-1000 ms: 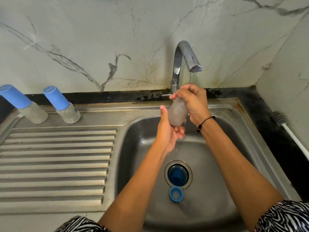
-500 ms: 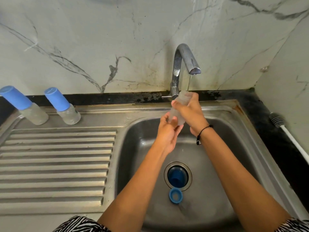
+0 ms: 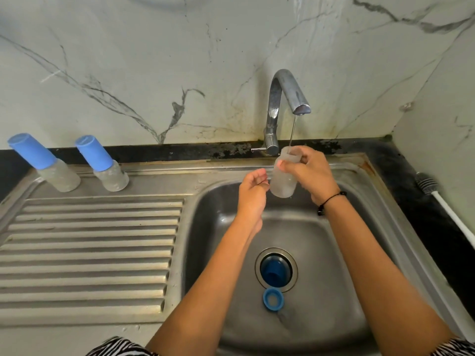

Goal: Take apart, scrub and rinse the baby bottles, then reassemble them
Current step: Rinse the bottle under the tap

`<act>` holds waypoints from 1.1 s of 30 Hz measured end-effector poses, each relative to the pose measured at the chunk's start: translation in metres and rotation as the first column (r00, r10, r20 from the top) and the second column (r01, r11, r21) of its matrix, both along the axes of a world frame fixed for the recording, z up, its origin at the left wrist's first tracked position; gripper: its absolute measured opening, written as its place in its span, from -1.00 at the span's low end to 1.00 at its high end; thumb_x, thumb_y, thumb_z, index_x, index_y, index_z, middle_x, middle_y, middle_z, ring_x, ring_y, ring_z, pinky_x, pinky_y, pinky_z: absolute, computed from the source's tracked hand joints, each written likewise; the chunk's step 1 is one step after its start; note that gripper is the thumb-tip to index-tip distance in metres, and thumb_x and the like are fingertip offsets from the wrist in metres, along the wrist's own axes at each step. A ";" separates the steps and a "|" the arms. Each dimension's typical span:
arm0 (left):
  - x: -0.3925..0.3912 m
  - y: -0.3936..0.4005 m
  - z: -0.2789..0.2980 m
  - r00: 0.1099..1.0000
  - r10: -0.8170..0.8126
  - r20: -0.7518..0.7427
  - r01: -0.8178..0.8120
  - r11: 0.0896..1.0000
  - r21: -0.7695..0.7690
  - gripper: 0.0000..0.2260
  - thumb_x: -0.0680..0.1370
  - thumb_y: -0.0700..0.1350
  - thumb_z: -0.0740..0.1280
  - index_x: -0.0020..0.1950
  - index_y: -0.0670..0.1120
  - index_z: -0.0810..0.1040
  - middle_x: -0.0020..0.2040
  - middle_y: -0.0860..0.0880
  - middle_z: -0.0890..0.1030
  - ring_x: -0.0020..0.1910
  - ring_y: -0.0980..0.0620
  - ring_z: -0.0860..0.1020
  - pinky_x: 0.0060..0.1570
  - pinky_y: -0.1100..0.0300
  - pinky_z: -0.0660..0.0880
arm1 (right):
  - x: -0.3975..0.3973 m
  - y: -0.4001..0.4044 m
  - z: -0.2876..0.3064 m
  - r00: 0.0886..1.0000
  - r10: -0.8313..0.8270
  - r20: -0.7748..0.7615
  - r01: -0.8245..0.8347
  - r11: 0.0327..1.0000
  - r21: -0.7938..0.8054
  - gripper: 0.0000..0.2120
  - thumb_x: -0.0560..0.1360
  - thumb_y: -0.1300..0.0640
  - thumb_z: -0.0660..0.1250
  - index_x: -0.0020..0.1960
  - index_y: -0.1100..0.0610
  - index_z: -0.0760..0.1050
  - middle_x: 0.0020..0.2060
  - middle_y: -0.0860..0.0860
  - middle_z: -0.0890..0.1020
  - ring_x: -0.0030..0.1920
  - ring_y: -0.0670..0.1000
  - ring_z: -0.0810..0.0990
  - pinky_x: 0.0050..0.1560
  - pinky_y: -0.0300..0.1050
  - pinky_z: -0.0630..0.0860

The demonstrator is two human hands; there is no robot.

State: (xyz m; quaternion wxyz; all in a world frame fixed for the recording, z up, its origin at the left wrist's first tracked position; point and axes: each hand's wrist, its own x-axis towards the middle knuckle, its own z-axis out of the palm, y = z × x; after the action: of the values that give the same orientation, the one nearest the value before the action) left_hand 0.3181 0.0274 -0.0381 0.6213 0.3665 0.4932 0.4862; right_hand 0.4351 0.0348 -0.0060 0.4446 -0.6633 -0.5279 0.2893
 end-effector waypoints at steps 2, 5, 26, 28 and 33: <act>0.000 0.000 0.001 1.000 -0.001 -0.009 0.001 1.000 0.006 -0.67 0.54 -0.46 0.12 0.24 -0.26 0.47 0.10 -0.12 0.52 0.11 0.01 0.48 0.17 0.24 0.41 | 0.002 0.002 0.002 0.999 -0.023 0.036 0.022 1.000 0.002 -0.71 0.35 0.22 0.46 0.05 0.12 0.54 -0.05 -0.01 0.57 -0.01 0.00 0.50 -0.06 -0.18 0.40; 0.002 -0.003 0.001 1.000 0.004 -0.008 -0.004 1.000 0.012 -0.69 0.55 -0.44 0.12 0.24 -0.27 0.47 0.09 -0.12 0.53 0.09 0.02 0.48 0.17 0.22 0.42 | 0.001 -0.001 0.006 0.999 -0.046 0.012 0.045 0.997 0.062 -0.72 0.36 0.21 0.45 0.06 0.12 0.53 -0.06 -0.04 0.56 -0.02 -0.03 0.49 -0.07 -0.21 0.40; 0.004 -0.003 0.001 0.996 0.066 -0.059 -0.066 0.998 0.004 -0.79 0.58 -0.34 0.19 0.16 -0.22 0.52 -0.02 -0.03 0.54 0.01 0.08 0.47 0.07 0.30 0.41 | -0.011 -0.007 -0.022 0.964 -0.063 0.260 0.072 0.997 -0.027 -0.63 0.40 0.04 0.44 0.14 0.18 0.49 0.02 0.07 0.59 0.04 0.06 0.54 -0.04 -0.14 0.44; 0.004 -0.003 0.000 0.996 0.056 -0.067 -0.056 0.998 0.014 -0.78 0.58 -0.34 0.19 0.19 -0.23 0.52 0.02 -0.03 0.54 0.01 0.10 0.47 0.12 0.26 0.41 | -0.011 -0.009 -0.020 0.965 -0.145 0.218 0.119 0.985 0.127 -0.65 0.42 0.07 0.43 0.13 0.18 0.49 -0.01 0.04 0.59 -0.02 -0.02 0.51 -0.04 -0.20 0.42; 0.004 -0.007 -0.002 0.995 0.063 -0.073 -0.063 0.998 0.000 -0.77 0.57 -0.37 0.18 0.19 -0.26 0.51 0.05 -0.10 0.54 0.03 0.07 0.47 0.06 0.28 0.42 | -0.006 -0.004 -0.022 0.968 -0.028 0.251 0.050 0.995 -0.085 -0.65 0.38 0.03 0.45 0.08 0.16 0.51 -0.05 0.04 0.57 0.00 0.03 0.53 -0.09 -0.16 0.42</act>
State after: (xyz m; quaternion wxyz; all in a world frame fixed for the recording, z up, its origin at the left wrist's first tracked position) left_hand 0.3221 0.0200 -0.0396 0.5876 0.3676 0.5274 0.4914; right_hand 0.4286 0.0310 -0.0283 0.3498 -0.7241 -0.5529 0.2182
